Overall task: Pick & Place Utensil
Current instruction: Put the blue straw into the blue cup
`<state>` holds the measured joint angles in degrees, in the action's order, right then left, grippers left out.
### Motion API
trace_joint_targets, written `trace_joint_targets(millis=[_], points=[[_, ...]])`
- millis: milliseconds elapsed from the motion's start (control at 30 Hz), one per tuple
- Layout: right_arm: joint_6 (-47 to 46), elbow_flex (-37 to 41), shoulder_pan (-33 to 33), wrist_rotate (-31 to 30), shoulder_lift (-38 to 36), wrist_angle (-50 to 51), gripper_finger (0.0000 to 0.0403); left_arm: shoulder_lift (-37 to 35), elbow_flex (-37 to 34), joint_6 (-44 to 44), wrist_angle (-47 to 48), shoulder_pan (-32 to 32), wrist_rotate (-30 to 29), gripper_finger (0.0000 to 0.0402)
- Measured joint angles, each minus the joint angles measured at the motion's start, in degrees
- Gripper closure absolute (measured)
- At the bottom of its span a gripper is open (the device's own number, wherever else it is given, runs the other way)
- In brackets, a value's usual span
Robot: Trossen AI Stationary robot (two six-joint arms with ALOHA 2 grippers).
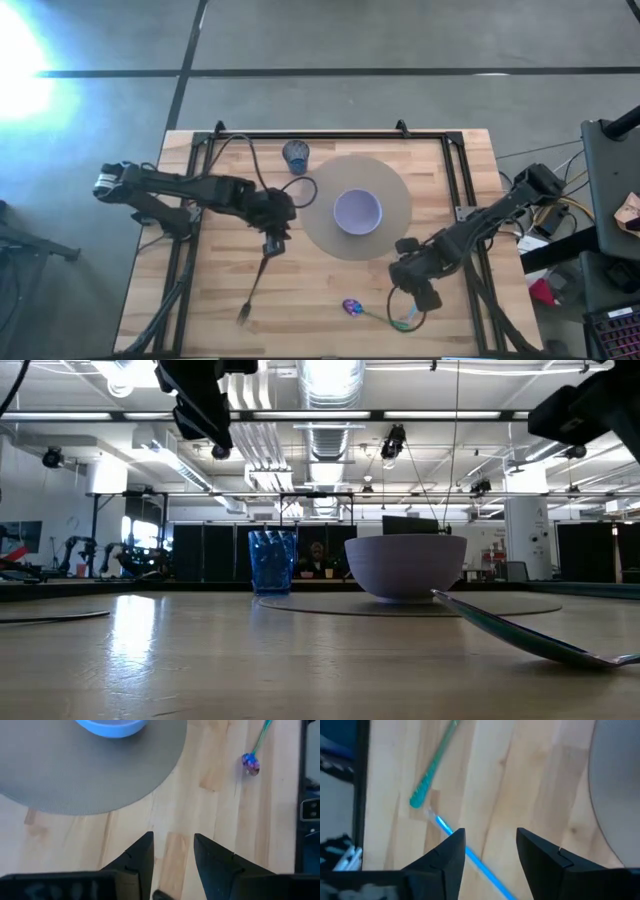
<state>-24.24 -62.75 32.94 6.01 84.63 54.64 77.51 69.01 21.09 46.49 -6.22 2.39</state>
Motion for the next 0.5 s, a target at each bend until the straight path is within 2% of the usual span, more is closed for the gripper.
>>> trace_joint_targets(millis=[167, 333, 500], points=[[0.52, -7.7, 2.08, -0.43, 5.4, 9.93, 0.024, -2.99, -3.07, 0.87, -2.54, 0.0, -0.03, 0.0271], [1.97, -10.65, 4.16, -1.77, 9.2, 10.66, 0.0245, -3.86, -3.8, 1.41, -2.63, 0.0, -0.09, 0.0271], [1.72, -10.31, 5.63, -2.13, 12.22, 10.29, 0.0253, -3.86, -3.8, 1.45, -2.55, 0.0, -0.09, 0.0271]])
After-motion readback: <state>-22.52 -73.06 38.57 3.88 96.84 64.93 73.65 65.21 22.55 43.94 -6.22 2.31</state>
